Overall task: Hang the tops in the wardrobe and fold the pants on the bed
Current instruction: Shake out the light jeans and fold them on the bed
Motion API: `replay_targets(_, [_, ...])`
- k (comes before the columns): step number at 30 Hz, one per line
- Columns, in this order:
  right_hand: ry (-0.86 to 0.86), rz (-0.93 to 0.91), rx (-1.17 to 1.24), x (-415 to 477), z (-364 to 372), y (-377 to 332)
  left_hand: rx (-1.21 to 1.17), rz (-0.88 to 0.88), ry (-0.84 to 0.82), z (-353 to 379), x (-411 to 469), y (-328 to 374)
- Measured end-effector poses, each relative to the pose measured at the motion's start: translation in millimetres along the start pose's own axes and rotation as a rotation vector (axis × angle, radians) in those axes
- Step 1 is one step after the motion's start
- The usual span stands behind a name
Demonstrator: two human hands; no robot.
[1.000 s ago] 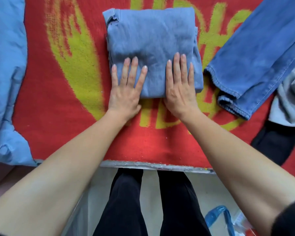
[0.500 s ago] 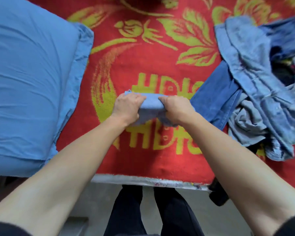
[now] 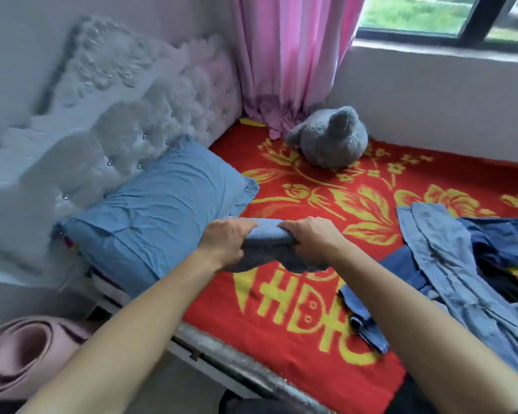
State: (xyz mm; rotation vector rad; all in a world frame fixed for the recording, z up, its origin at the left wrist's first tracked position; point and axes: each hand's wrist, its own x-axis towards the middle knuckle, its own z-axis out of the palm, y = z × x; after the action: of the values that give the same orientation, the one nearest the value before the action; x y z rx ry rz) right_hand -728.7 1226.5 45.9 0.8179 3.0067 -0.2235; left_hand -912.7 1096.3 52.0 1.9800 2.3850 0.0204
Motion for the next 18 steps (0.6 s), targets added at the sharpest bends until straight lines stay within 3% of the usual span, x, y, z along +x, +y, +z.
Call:
replay_targets(7, [0.060, -0.316, 0.109, -51, 4, -75, -0.037, -0.315, 0.005, -31, -159, 16])
replay_targets(18, [0.096, -0.733, 0.099, -110, -39, -283, -0.008, -0.719, 0.149, -102, -412, 8])
